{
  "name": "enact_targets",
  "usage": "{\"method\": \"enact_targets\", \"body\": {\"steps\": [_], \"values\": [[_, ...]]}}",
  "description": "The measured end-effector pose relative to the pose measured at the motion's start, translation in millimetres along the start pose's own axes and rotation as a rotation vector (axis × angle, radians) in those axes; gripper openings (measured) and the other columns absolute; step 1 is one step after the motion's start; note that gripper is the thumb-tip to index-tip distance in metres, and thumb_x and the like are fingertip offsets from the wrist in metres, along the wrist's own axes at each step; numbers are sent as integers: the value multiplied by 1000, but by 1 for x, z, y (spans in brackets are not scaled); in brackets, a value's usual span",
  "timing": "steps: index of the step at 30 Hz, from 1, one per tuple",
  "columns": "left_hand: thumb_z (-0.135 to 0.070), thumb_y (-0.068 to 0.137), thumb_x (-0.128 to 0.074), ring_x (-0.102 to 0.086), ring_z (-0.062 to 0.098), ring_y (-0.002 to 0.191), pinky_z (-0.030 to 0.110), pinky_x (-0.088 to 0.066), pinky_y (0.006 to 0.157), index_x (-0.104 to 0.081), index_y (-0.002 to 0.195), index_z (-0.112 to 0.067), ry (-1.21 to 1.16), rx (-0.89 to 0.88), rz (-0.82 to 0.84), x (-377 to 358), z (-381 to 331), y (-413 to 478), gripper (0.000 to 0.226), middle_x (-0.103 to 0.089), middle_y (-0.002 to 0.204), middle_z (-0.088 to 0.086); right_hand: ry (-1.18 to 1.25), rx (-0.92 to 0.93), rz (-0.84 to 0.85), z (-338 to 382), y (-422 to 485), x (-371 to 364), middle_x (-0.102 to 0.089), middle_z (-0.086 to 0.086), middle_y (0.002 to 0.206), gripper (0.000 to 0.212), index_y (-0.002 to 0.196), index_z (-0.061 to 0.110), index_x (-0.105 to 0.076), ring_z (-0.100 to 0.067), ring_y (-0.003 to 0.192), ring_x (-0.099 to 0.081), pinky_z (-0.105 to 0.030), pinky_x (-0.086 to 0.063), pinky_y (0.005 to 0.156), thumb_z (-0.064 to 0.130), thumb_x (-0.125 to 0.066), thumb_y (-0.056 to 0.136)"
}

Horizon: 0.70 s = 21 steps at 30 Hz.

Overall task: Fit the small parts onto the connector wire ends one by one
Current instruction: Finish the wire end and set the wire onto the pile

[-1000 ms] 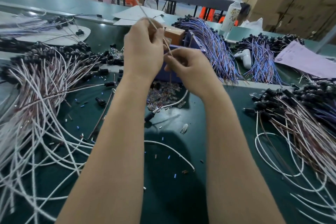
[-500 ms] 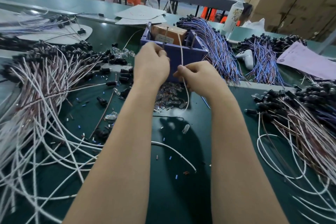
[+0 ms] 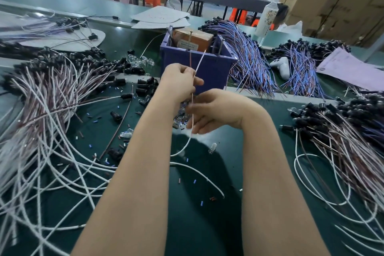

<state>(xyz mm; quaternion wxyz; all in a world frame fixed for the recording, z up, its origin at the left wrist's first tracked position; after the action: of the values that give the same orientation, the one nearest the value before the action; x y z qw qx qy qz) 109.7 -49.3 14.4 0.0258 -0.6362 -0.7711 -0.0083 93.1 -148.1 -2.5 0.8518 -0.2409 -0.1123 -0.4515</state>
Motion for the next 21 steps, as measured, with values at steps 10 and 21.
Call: {"method": "enact_targets", "body": {"steps": [10,21], "values": [[-16,99,-41,-50,12,62,26,-45,65,-55,81,-18,207,-35,-11,6,2,7,23,-62,73,0,725,210,-141,9,18,13,-60,-3,76,22,105,7,-63,-13,68,-63,-27,-55,66,6,-42,97],[-21,97,-43,-62,27,97,39,-49,88,-58,98,-13,390,-122,-300,13,-12,8,16,-69,102,11,444,237,-780,3,16,57,-63,7,51,20,80,15,-53,-5,50,-60,-16,-48,50,9,-43,96]]}}
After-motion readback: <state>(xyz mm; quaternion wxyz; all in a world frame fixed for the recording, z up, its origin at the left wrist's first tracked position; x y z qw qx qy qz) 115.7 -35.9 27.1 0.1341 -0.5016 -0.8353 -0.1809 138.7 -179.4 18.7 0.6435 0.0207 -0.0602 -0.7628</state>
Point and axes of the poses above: each hand's wrist, its own y-axis towards the middle knuckle, its own x-axis out of the back of the hand, z = x × y, the point moved 6 cm from there along y, towards the middle knuckle
